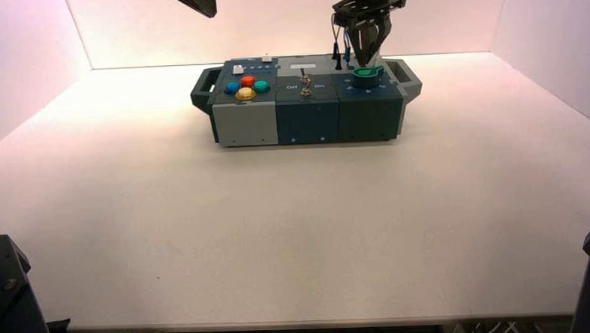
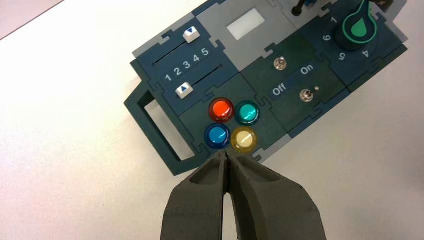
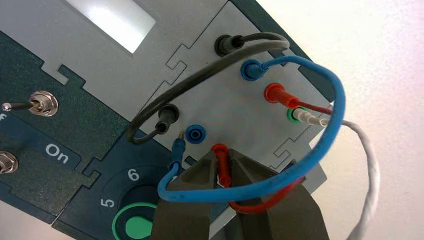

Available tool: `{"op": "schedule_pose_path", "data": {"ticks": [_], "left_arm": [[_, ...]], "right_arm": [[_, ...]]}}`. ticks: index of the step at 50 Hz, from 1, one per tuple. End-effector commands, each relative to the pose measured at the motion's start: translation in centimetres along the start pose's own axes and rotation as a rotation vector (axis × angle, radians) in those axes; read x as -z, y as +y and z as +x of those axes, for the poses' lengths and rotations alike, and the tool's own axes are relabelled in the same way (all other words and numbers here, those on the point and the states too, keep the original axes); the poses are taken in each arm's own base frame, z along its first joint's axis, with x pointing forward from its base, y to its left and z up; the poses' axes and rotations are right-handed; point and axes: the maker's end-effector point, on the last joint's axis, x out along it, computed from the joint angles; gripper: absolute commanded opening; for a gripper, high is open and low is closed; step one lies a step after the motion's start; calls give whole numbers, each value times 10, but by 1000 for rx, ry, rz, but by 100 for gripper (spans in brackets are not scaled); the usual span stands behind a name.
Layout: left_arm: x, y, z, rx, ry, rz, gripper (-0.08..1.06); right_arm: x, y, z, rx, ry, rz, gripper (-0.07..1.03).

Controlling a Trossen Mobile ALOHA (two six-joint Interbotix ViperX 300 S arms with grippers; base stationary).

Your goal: Pull the red wire.

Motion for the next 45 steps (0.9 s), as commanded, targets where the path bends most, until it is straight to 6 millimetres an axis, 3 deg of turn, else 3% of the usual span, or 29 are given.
{"op": "schedule_pose_path", "data": {"ticks": [1, 19, 39, 42, 45], "left_arm": [[-16, 4, -13, -16, -53, 8, -3], [-16, 4, -13, -16, -53, 8, -3], [-17, 4, -15, -18, -57, 7, -3], [-17, 4, -16, -18, -59, 7, -3], [-17, 4, -17, -19, -62, 8, -3]], "right_arm": [[-11, -19, -26, 47, -58, 6, -2], [-22, -24, -57, 52, -82, 15, -2], [-5, 9, -68, -110, -7, 51, -2], [-3, 10, -69, -115, -1, 52, 1], [-1, 12, -70, -118, 5, 55, 11]]}}
